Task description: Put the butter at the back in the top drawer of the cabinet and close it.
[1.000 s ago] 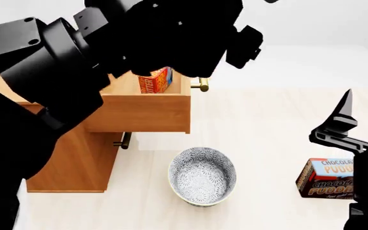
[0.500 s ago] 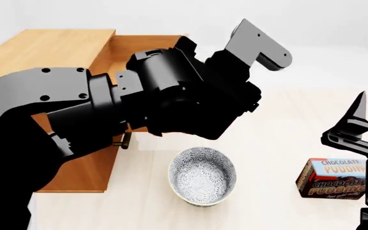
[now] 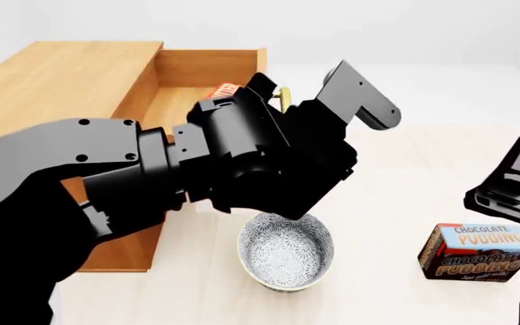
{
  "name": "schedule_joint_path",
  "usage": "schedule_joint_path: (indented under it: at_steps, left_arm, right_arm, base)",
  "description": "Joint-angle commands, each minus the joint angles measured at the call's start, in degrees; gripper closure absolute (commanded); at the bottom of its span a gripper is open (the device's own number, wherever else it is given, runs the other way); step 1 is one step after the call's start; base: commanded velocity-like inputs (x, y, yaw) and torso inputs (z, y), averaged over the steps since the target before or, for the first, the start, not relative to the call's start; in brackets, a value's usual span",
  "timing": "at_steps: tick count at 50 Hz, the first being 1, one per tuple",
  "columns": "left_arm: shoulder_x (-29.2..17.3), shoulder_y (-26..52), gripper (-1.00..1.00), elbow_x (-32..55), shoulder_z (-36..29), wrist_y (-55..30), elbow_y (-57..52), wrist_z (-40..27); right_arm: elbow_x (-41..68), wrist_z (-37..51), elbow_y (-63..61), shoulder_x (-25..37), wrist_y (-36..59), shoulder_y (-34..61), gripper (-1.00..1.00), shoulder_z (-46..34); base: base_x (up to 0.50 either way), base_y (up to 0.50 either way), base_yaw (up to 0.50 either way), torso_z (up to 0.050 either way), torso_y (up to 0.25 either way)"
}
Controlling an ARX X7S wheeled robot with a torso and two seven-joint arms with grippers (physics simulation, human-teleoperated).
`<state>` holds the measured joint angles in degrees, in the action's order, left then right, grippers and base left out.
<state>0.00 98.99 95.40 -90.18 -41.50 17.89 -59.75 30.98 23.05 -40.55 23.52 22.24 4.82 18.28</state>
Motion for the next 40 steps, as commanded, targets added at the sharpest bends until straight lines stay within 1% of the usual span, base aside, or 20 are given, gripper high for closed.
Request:
schedule_joint_path:
  at_steps: [1, 19, 40]
  left_arm:
    - [0.0, -1.8, -1.0, -3.3, 0.0, -2.0, 0.6, -0.5]
    - [0.0, -4.1, -1.0, -9.2, 0.3, -7.3, 1.6, 0.1]
    - [0.0, -5.4, -1.0, -11.8, 0.5, -10.7, 2.7, -0.1]
  right_arm:
    - [0.1, -0.2, 0.1, -0.2, -0.8, -0.9, -1.0, 0.3]
    - [0.1, -0.2, -0.1, -0.3, -1.8, -1.9, -1.0, 0.5]
    - [0.1, -0.1, -0.2, -0.3, -2.5, -2.6, -1.0, 0.6]
  base:
    - [0.0, 0.0, 0.0, 0.0, 0.0]
    - [0.0, 0.0, 0.0, 0.0, 0.0]
    - [0.0, 0.0, 0.0, 0.0, 0.0]
